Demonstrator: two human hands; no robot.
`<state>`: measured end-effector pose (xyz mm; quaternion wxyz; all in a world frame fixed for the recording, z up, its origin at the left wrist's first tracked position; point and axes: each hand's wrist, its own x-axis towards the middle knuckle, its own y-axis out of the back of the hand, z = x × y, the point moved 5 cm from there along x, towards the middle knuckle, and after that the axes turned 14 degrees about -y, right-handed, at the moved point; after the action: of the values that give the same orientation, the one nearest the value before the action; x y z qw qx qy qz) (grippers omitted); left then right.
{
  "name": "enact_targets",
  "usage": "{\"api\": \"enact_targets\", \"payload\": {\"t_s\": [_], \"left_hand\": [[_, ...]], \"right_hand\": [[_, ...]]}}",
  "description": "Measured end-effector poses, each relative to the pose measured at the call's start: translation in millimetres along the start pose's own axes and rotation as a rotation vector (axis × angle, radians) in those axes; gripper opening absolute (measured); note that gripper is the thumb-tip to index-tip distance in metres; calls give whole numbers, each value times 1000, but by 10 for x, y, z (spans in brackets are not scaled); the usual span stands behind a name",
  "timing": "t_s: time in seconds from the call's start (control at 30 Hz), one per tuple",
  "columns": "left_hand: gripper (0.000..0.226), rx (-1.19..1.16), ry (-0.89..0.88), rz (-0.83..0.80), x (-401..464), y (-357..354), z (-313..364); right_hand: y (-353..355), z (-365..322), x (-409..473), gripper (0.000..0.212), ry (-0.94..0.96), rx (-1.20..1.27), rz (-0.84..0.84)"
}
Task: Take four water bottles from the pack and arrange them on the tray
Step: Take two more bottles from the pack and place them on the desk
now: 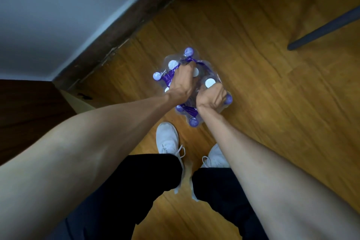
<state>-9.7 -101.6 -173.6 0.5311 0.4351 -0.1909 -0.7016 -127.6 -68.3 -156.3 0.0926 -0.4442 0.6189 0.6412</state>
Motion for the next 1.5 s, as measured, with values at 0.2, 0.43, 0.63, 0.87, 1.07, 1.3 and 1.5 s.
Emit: {"api": "enact_targets", "payload": {"t_s": [0.2,0.43,0.63,0.87,1.07,1.3,1.5], "left_hand": [[33,25,-67,-66,-149,161,66],[31,5,-42,-61,-657,539,281],[26,-19,-17,44,-1197,1387,921],[37,-173,40,176,-2052,2580,1893],[32,-203,87,335,-2841,3369,2569],[24,-212,160,514,-3766,3917,3234],[26,-225,248,639,-4534,4186,3629]], "right_hand": [[51,-2,-70,37,292,-147,33],[459,37,-391,36,399,-79,8],[1222,-78,-1209,32,511,-6,-23],[2532,-267,-2375,30,609,0,-45],[3610,-363,-3266,35,624,-73,-82],[4519,-350,-3930,31,870,-171,-141],[5057,-332,-4440,29,1142,-330,-208]]}}
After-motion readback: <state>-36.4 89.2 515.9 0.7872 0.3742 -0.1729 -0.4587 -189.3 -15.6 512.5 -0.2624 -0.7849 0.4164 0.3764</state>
